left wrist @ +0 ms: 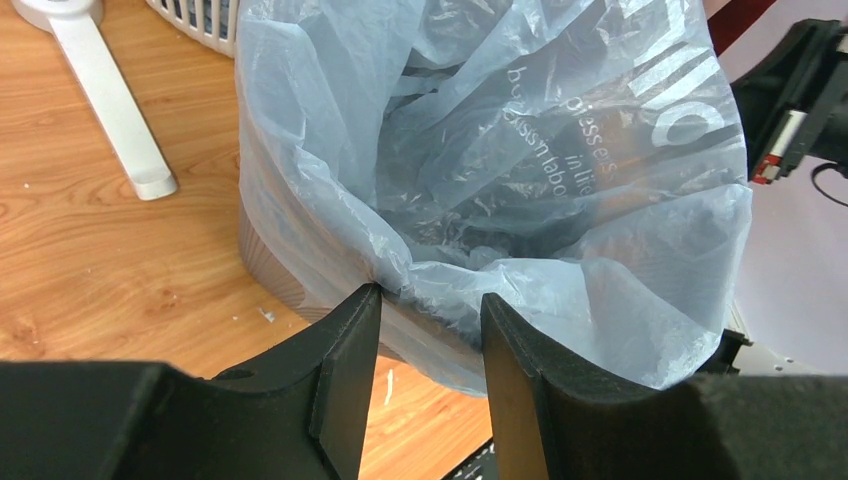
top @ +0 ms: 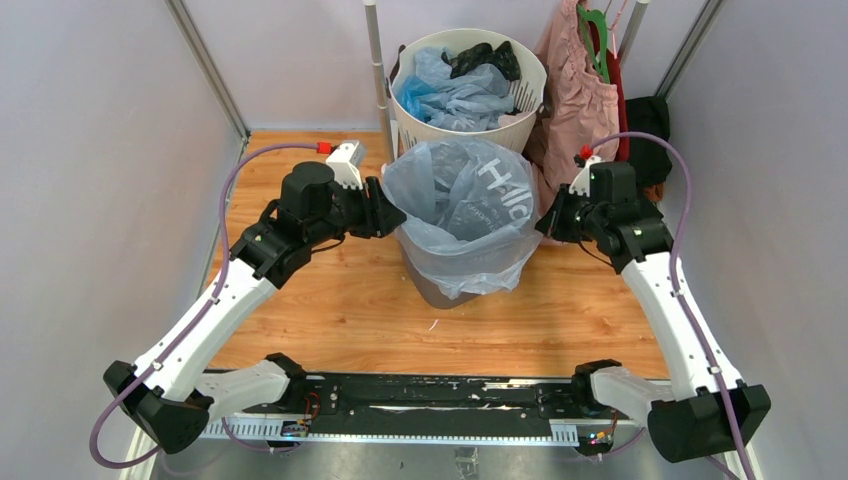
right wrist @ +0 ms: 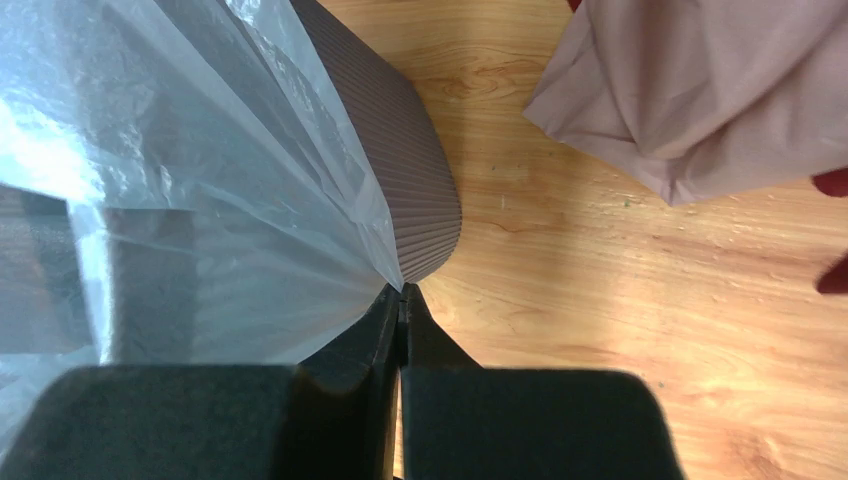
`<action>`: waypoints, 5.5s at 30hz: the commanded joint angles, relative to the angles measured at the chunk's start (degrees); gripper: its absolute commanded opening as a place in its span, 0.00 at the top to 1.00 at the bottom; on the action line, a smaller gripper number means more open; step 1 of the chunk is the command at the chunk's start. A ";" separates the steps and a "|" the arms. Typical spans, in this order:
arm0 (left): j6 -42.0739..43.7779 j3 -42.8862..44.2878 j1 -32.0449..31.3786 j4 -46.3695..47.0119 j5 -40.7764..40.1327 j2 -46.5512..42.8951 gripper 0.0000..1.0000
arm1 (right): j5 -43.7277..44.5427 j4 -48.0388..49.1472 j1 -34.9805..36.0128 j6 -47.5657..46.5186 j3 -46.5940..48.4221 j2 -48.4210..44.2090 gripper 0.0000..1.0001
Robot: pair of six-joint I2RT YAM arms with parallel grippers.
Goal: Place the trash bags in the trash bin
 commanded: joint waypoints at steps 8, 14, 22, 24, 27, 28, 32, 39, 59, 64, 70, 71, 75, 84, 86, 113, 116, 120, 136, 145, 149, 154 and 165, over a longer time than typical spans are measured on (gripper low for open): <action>1.44 -1.52 0.08 -1.09 -0.68 -0.66 0.54 | -3.64 7.70 -1.17 1.98 -6.07 4.83 1.00; 1.50 -1.88 0.07 -1.05 -0.78 -0.67 0.54 | -2.35 4.25 -1.20 -0.20 -4.70 2.34 0.96; 2.99 0.82 0.13 -4.24 -0.58 -2.22 0.43 | 8.01 -8.62 -1.19 -5.02 4.52 -5.05 0.37; 3.96 2.66 0.12 -6.15 0.18 -2.34 0.39 | 8.72 -10.96 -1.18 -5.52 7.34 -5.94 0.35; 5.24 5.28 0.04 -8.72 0.39 -3.28 0.32 | 5.26 -13.29 -1.22 -6.06 12.01 -6.28 0.34; 5.43 5.79 0.12 -9.44 -0.19 -3.67 0.32 | 3.27 -13.53 -1.23 -5.99 13.28 -6.14 0.34; 6.37 6.63 0.08 -10.90 -3.27 -6.55 0.28 | -5.79 -14.09 -1.20 -5.59 17.02 -4.97 0.34; 6.12 2.49 0.08 -9.39 -3.86 -11.46 0.00 | -17.34 -11.65 -1.22 -4.50 14.95 -7.02 0.29; 2.29 -10.54 0.10 -6.85 -5.24 -9.89 0.00 | -2.10 -8.30 -1.21 5.63 -2.48 -27.20 0.15; 2.41 -10.72 0.08 -5.65 -5.13 -6.87 0.00 | 1.00 -5.94 -1.22 6.07 -2.58 -23.29 0.15; 5.43 -7.37 0.08 -8.42 -7.77 -4.95 0.00 | 0.71 -0.76 -1.20 7.99 -6.12 -20.83 0.13; 5.25 -7.60 0.11 -8.40 -7.90 -5.14 0.00 | 0.58 -0.43 -1.17 8.16 -6.64 -20.79 0.13; 2.87 -11.50 0.12 -5.59 -6.74 -7.69 0.00 | 0.37 1.57 -1.21 9.27 -10.05 -22.96 0.13; 0.11 -17.06 0.08 -3.22 -3.95 -13.45 0.00 | -6.25 -1.53 -1.20 4.04 -2.03 -23.33 0.12; 0.45 -13.97 0.10 -5.32 -1.31 -11.80 0.00 | -6.88 -6.10 -1.20 1.60 5.17 -20.19 0.12; -0.43 3.45 0.08 -12.71 -2.10 -14.03 0.00 | -2.64 -17.32 -0.95 7.28 27.36 2.40 0.11; -0.82 7.69 0.10 -15.15 -1.74 -12.23 0.00 | -3.83 -17.62 -0.46 7.16 21.61 -0.69 0.11; -1.40 9.61 0.09 -15.25 -3.31 -9.93 0.00 | -4.31 -18.55 -0.39 8.09 18.33 -2.92 0.11; -0.34 19.56 0.08 -14.46 -7.05 -0.48 0.00 | -27.50 -0.22 -1.15 29.20 24.14 0.54 0.10; 4.33 26.78 0.94 -19.76 -8.21 4.27 0.00 | -35.11 12.52 -5.26 28.87 17.97 1.84 0.09; 6.28 27.30 2.70 -21.86 -8.21 4.71 0.00 | -31.62 8.99 -5.00 28.67 17.42 2.65 0.09; 7.50 25.77 6.21 -22.65 -5.06 3.79 0.00 | -22.24 -7.44 -3.16 22.16 23.39 3.72 0.09; 9.22 21.31 6.74 -20.95 -4.91 3.21 0.00 | -14.74 -21.51 -2.61 13.84 29.17 6.81 0.09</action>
